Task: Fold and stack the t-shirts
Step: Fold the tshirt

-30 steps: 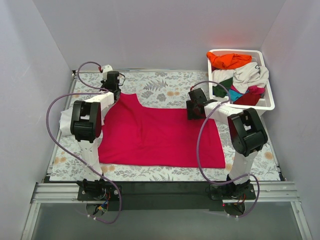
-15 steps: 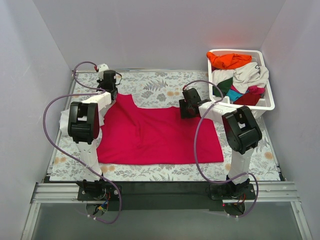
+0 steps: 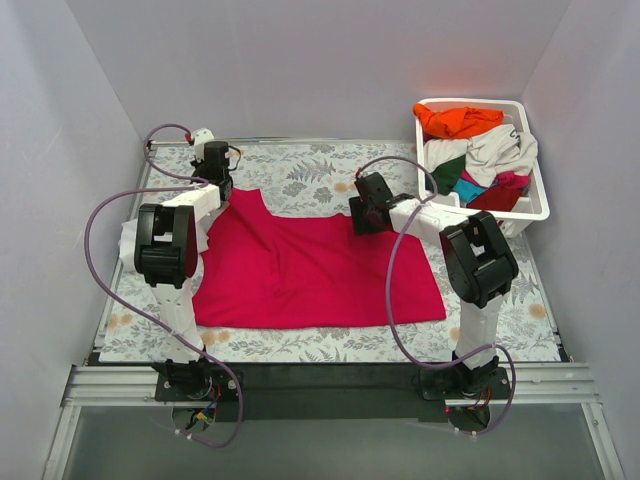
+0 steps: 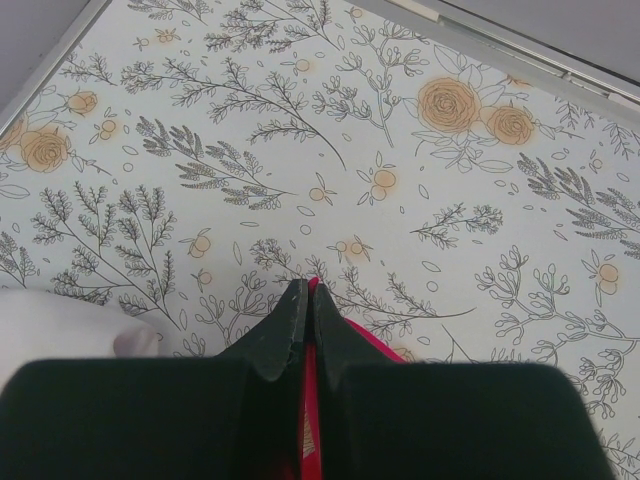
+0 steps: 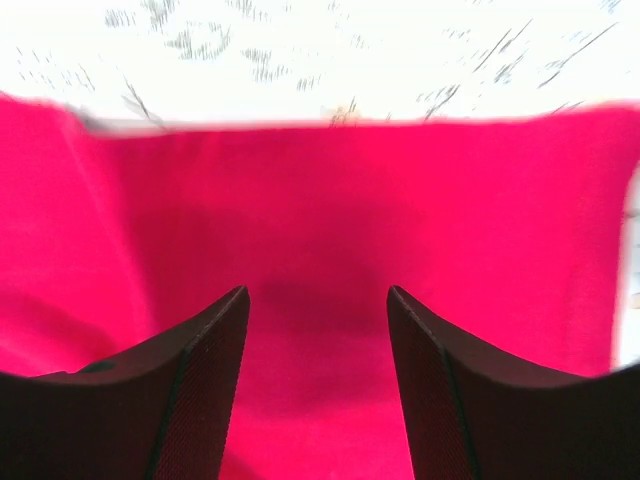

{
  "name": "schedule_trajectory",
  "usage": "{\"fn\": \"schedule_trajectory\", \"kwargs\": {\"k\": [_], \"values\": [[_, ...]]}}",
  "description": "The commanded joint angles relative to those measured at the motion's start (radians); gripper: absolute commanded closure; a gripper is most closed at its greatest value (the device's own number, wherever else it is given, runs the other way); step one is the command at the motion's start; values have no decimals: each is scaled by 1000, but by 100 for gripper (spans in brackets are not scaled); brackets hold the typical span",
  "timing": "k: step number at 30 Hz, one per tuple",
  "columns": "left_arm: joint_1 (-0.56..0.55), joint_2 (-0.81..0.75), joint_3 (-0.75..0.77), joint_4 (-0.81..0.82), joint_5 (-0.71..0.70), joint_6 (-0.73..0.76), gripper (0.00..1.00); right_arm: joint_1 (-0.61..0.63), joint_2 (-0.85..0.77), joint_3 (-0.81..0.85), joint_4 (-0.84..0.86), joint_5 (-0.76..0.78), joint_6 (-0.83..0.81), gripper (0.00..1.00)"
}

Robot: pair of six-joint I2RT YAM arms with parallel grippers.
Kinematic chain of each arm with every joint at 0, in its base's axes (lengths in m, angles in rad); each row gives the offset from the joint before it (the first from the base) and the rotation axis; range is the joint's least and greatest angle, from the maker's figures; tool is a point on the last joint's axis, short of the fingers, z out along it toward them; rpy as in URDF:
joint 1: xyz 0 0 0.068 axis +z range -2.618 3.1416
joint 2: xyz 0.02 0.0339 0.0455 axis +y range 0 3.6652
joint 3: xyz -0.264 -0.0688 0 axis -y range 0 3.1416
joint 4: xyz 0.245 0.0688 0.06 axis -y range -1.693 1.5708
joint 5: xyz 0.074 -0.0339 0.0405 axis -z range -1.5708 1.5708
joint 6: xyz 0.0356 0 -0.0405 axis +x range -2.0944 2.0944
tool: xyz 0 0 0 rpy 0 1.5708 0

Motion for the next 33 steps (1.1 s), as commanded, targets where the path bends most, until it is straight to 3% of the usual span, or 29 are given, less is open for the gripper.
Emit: {"fn": "schedule_trajectory", "kwargs": {"k": [1, 14, 25, 33], "values": [[8, -102, -8, 20, -28, 13, 100, -13, -13, 140, -79, 96, -23, 48], [11, -111, -5, 17, -15, 15, 100, -137, 218, 444, -188, 203, -27, 47], [11, -119, -9, 14, 7, -7, 100, -143, 248, 461, -223, 337, 10, 46], [11, -128, -17, 19, 2, -10, 100, -168, 252, 407, -237, 291, 72, 46]]}}
